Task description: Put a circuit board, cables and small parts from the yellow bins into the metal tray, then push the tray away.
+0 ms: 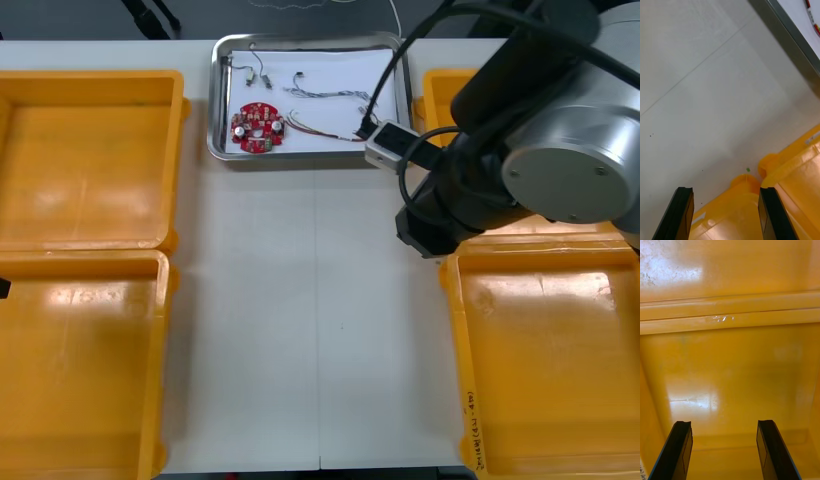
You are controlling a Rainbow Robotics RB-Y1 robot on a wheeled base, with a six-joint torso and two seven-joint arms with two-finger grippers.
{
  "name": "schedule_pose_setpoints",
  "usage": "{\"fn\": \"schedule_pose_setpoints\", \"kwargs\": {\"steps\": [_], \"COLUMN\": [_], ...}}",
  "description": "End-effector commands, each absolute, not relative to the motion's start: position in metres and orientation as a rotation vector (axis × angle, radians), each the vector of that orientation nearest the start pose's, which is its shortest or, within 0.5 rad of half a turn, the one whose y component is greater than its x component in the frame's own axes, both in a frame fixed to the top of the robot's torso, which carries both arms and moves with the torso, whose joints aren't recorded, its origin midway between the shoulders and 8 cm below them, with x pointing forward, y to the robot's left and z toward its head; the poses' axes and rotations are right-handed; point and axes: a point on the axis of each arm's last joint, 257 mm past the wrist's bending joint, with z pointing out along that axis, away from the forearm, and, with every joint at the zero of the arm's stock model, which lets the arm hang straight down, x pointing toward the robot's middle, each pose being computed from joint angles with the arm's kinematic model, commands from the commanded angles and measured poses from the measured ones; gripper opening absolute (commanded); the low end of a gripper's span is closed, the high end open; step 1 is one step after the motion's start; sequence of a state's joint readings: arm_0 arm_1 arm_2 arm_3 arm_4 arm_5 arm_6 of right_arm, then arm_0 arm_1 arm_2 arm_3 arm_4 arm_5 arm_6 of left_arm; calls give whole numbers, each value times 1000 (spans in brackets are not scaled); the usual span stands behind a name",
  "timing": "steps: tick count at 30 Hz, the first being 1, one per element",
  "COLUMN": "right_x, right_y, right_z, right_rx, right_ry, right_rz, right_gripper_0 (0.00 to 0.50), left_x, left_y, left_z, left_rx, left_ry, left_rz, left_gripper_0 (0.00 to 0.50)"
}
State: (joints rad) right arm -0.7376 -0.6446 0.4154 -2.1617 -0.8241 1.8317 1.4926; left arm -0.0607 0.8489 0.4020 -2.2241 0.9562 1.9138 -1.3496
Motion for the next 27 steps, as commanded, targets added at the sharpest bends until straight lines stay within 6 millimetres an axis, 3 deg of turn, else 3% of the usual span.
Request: {"fn": "schedule_pose_setpoints", "kwargs": {"steps": [1,8,27], "right_x": [409,393,357], "right_y": [-154,-197,-288], "right_z": [-127,-142,-167], "right_rx": [-1013,-831,-428], "right_ry": [2375,2478,2623], "right_rz": [-91,-120,-118], "right_gripper_0": [500,500,500], "left_x": [338,338,338], "left_y": [408,408,408], "left_z": [-149,-149,-149], "left_rx": [132,132,132], "left_ry": [2700,2700,2700], "left_rz": [121,121,121], "left_gripper_0": [500,500,500]}}
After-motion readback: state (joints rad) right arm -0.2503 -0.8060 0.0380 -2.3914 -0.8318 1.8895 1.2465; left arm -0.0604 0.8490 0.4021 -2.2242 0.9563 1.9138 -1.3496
